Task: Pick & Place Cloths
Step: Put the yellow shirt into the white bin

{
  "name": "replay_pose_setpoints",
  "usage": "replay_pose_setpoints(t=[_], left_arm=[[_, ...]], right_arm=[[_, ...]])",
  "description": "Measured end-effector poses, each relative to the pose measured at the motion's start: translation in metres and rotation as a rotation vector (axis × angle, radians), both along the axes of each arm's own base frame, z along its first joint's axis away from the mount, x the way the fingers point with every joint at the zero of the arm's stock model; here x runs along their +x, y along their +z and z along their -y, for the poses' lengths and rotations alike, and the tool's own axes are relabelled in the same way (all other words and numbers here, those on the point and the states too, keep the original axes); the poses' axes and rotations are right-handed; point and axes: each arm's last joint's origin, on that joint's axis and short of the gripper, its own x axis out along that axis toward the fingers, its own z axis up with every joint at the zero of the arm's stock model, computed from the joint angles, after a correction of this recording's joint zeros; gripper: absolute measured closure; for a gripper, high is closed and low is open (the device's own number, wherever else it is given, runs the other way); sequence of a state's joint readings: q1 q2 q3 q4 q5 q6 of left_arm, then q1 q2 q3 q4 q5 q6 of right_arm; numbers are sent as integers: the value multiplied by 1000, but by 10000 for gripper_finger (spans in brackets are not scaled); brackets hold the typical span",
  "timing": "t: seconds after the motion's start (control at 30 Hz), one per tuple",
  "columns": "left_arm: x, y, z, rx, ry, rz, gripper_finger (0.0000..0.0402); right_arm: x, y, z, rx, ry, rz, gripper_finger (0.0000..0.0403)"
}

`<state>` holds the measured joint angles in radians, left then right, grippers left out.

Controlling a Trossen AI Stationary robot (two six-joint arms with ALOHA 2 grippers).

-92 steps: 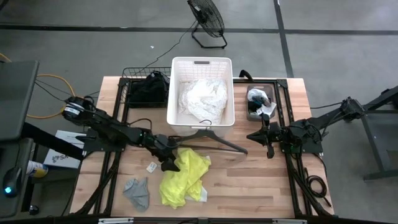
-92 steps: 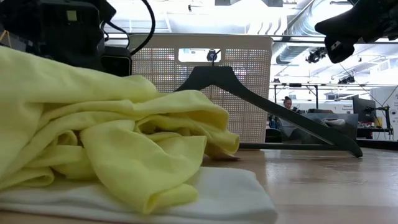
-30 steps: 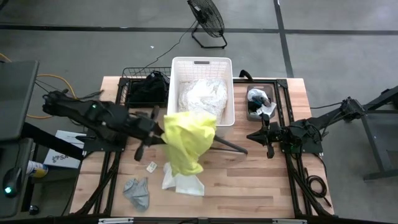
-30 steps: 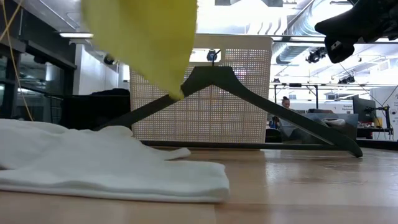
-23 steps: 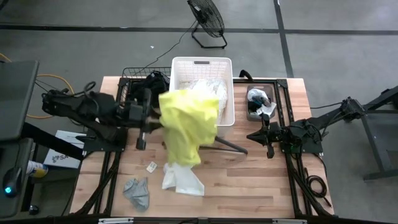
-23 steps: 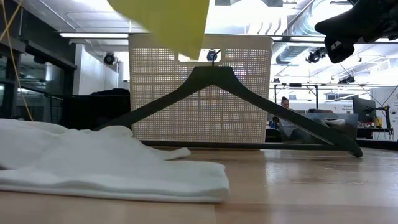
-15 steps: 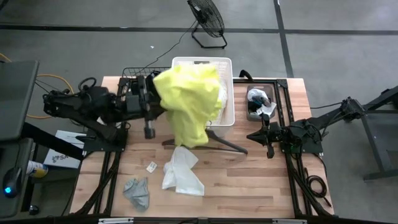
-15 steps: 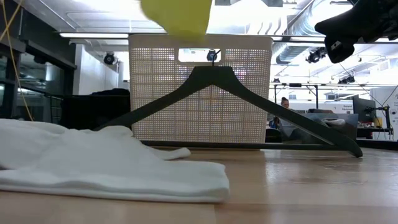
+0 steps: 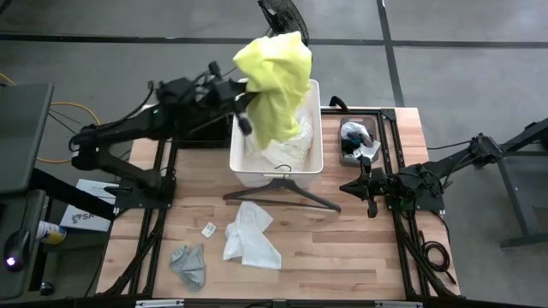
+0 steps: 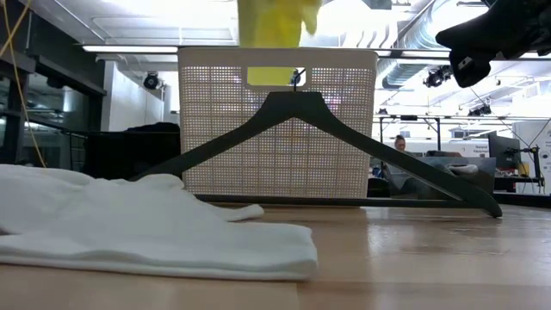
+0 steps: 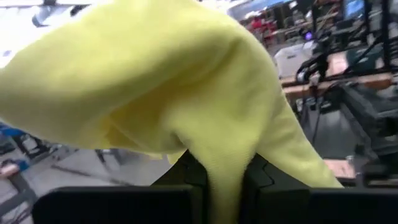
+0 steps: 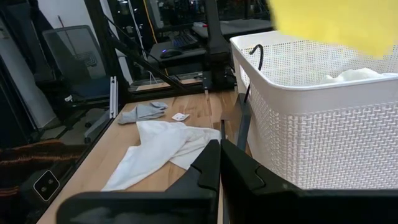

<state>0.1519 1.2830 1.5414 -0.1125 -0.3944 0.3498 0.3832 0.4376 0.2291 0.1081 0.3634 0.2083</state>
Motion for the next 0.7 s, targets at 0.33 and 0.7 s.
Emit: replay_pose_setpoints(t=[0.33, 0.7], left_arm=[[34, -47, -62, -136, 109, -194, 372], [48, -103, -121, -468, 52, -336, 372]], right_arm=[[0, 0, 0, 0, 0, 0, 401], [0, 0, 0, 0, 0, 0, 400]])
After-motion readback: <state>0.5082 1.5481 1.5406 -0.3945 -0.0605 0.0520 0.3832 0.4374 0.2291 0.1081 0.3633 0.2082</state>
